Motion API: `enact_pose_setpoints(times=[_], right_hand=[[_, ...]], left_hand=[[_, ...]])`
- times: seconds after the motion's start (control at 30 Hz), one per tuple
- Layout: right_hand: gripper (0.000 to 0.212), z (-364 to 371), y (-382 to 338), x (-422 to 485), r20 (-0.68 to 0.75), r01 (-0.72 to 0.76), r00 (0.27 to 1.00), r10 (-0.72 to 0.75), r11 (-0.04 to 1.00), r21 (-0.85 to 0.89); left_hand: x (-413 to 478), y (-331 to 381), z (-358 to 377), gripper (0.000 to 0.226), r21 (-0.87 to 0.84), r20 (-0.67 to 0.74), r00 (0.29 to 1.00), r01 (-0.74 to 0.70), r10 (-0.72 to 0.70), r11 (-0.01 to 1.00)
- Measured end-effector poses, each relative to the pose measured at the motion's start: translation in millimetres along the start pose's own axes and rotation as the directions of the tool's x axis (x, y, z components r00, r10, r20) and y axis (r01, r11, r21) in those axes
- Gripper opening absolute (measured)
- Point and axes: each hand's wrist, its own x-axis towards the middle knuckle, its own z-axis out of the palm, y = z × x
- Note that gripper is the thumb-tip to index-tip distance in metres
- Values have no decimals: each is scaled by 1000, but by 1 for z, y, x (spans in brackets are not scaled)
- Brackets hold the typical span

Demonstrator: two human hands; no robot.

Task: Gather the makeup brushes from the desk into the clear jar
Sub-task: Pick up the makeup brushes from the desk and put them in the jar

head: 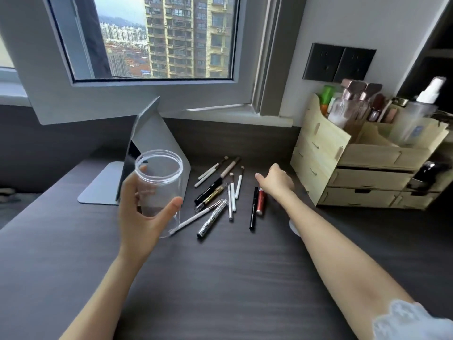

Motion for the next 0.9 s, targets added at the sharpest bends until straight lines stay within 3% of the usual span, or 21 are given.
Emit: enact_pose_setpoints(times=[0.1, 0.2, 0.3, 0.37, 0.43, 0.5, 0.6, 0.67, 0.8, 0.9], right_hand=[[51, 12, -7, 11, 68, -74, 995, 79, 994, -85], [40, 18, -4, 17, 69, -99, 992, 108, 987, -129], [29, 10, 3, 22, 30, -84, 996, 85, 996, -12], [20, -4, 5, 23, -82, 14, 997, 1, 985, 174], [9, -28, -1, 12, -216, 173, 973, -83, 881, 441], [12, -57, -15, -15, -342, 331, 932, -121, 669, 666], [15, -94, -41, -67, -509, 516, 851, -127, 382, 767], [14, -101, -56, -95, -574, 588, 808, -135, 245, 771], [18, -80, -77, -134, -649, 685, 727, -224, 172, 708], [19, -48, -76, -151, -581, 698, 705, -406, 253, 670]], left_hand=[[1, -4, 2, 74, 53, 13, 998, -59, 58, 997], [3, -5, 3, 67, 67, 21, 996, -83, 82, 994], [4, -6, 3, 68, 82, 32, 996, -86, 84, 993], [5, -7, 3, 70, 94, 34, 996, -91, 88, 991], [4, -9, 3, 70, 104, 37, 996, -85, 81, 991], [4, -9, 3, 72, 123, 39, 997, -72, 68, 990], [3, -8, 3, 76, 186, 62, 993, -112, 102, 976], [2, -5, 4, 75, 234, 89, 984, -170, 153, 957], [-2, -2, 4, 77, 332, 153, 957, -284, 246, 899], [-3, -2, 3, 78, 357, 180, 949, -309, 260, 882]])
